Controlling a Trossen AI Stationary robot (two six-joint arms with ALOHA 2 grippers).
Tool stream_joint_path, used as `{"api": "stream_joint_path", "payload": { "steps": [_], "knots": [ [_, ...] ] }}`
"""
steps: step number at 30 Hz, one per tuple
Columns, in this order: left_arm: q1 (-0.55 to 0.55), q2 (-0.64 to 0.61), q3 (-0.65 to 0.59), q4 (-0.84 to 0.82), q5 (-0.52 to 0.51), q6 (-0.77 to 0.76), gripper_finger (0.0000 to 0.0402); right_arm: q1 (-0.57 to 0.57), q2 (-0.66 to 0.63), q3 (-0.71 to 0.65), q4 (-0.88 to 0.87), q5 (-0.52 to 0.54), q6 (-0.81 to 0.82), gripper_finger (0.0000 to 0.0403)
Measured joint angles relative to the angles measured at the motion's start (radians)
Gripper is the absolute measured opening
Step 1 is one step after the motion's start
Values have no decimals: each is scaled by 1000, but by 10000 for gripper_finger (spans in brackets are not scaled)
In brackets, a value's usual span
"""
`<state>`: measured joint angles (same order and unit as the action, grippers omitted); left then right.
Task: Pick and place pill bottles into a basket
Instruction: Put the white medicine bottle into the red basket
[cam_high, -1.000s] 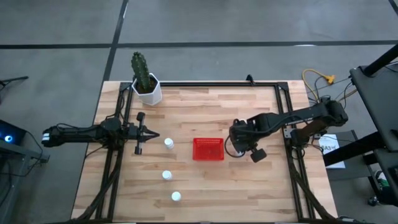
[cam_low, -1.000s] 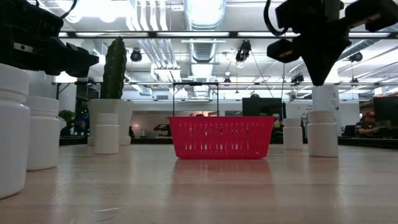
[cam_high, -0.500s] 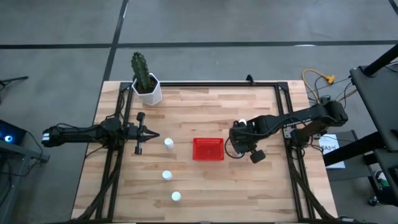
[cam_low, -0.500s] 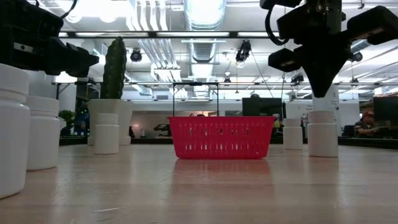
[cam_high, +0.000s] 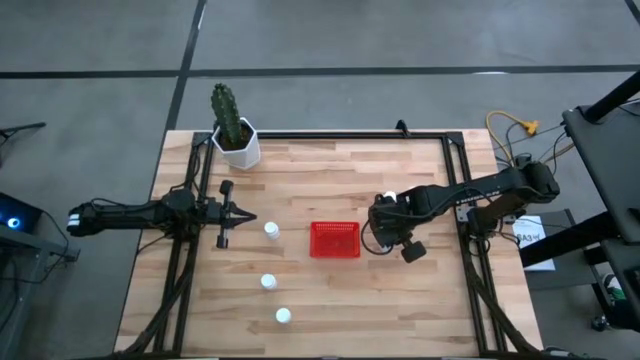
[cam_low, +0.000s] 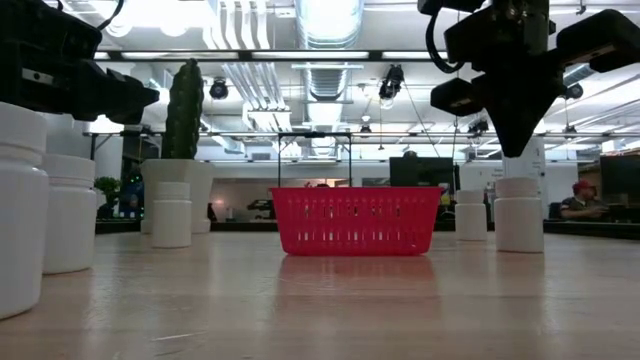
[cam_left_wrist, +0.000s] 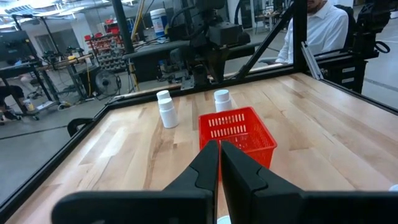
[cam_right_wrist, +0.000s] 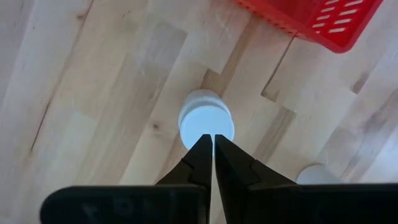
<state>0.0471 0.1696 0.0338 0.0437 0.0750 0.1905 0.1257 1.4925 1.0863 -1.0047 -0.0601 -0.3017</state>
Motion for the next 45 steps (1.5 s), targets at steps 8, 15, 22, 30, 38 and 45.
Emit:
{"api": "stream_joint_path", "payload": {
  "steps": [8,15,22,30,38,45],
  "knots": [
    [0,0,0,0,0,0,0,0,0,0,3,0,14,45],
    [0,0,0,0,0,0,0,0,0,0,17,1,15,104],
    [0,0,0,0,0,0,0,0,0,0,18,4,45,157],
    [0,0,0,0,0,0,0,0,0,-6,18,4,49,207],
    [0,0,0,0,0,0,0,0,1,-8,18,3,59,238],
    [0,0,0,0,0,0,0,0,1,-11,20,3,59,247]
  ]
}}
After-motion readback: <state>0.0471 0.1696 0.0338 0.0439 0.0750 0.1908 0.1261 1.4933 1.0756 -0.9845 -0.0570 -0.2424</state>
